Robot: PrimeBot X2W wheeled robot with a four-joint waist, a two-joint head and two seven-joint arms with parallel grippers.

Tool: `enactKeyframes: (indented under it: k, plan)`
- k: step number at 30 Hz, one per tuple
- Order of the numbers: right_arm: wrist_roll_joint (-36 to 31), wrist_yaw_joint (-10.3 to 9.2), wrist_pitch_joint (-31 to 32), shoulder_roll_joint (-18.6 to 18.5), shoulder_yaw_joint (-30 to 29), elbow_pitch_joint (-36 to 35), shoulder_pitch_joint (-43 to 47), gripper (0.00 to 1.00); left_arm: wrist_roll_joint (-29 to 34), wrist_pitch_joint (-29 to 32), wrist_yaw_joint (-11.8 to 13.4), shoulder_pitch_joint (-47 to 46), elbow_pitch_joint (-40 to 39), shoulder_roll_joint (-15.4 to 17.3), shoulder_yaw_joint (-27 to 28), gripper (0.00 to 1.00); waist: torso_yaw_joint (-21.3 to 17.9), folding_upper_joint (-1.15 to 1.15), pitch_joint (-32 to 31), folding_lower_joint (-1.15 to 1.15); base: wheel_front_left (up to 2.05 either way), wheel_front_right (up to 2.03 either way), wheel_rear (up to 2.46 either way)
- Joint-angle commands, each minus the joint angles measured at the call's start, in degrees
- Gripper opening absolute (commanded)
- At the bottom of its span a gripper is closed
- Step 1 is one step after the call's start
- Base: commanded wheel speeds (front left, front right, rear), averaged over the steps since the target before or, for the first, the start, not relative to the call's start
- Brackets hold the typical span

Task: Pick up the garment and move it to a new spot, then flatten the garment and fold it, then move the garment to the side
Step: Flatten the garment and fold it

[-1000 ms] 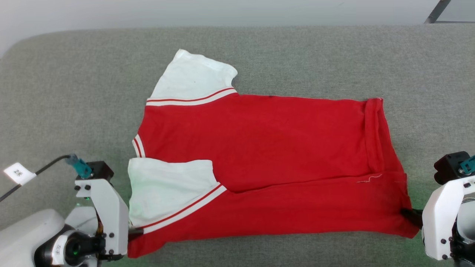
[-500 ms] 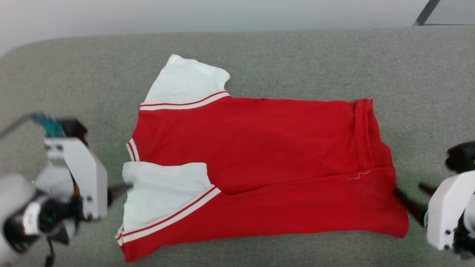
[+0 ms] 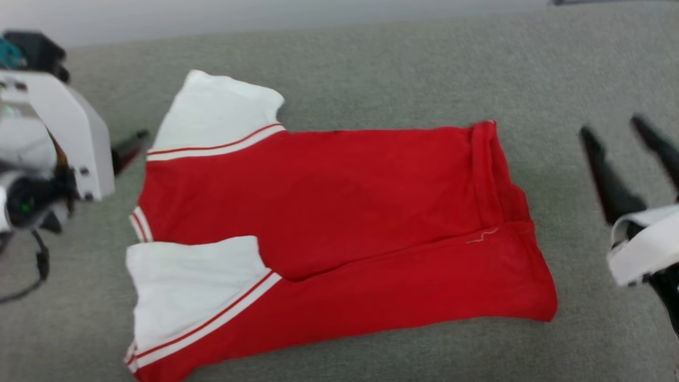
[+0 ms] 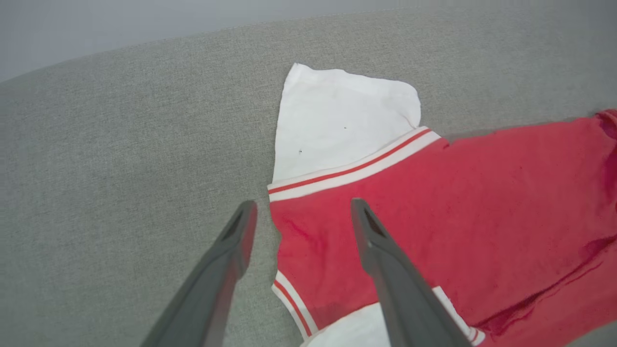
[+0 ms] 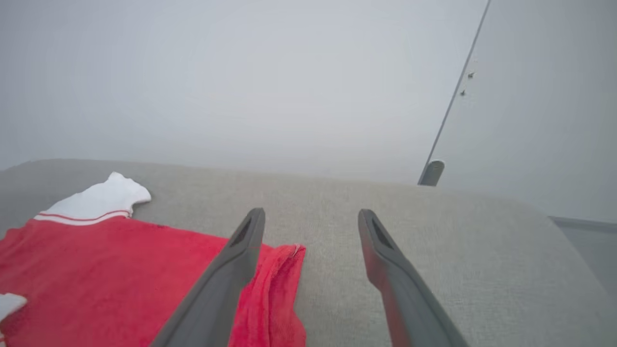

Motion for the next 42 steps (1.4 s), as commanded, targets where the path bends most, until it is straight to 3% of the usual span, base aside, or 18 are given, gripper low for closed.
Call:
enactKeyframes:
  k: [1,8,17,32,33,34,35,42]
  plan:
    - [-0.65,-0.01,-1.23,0.62,-0.18,-0.20,-0.99,1.00,0.66,0.15,-0.60,-0.96,1.03,-0.25,0.01,1.00,-2.36,0.00,2.43,0.00,0.00,0.00,0.00]
    - [-4.85,-0.01,-9.61,2.42,1.11,-2.53,-3.03,1.00,4.58,1.36,-4.86,-7.33,9.74,-2.97,-0.40,1.00,-5.64,0.00,7.34,0.00,0.00,0.00,0.00]
    - [-6.07,-0.01,-13.25,3.87,1.20,-4.21,-3.83,1.00,6.55,1.34,-9.39,-13.45,20.40,-6.75,-0.09,1.00,-7.71,0.00,12.30,0.00,0.00,0.00,0.00]
    - [-6.06,-0.01,-12.05,5.40,0.92,-3.36,-4.68,1.00,5.01,6.97,-11.40,-14.89,30.31,-11.70,-1.64,1.00,-7.99,0.00,14.75,0.00,0.00,0.00,0.00]
    - [-5.73,-0.01,-11.57,5.41,1.11,-3.16,-4.58,1.00,4.63,7.36,-11.40,-14.75,30.85,-12.19,-1.65,0.84,-7.89,0.00,14.74,0.00,0.00,0.00,0.00]
    - [-5.46,-0.01,-10.77,5.04,1.65,-3.02,-4.32,1.00,4.08,7.71,-11.47,-14.68,31.26,-12.85,-1.59,0.21,-7.77,0.00,14.75,0.00,0.00,0.00,0.00]
    - [-5.02,-0.01,-9.94,4.51,2.43,-2.98,-4.04,1.00,4.02,8.00,-11.68,-14.77,31.68,-13.41,-1.61,0.00,-7.67,0.00,14.75,0.00,0.00,0.00,0.00]
    - [-1.17,-0.02,2.87,5.38,3.07,-1.43,-4.85,1.00,4.78,6.42,-13.59,-16.27,34.48,-15.36,-1.57,0.00,-7.26,0.00,14.67,0.00,0.00,0.00,0.00]
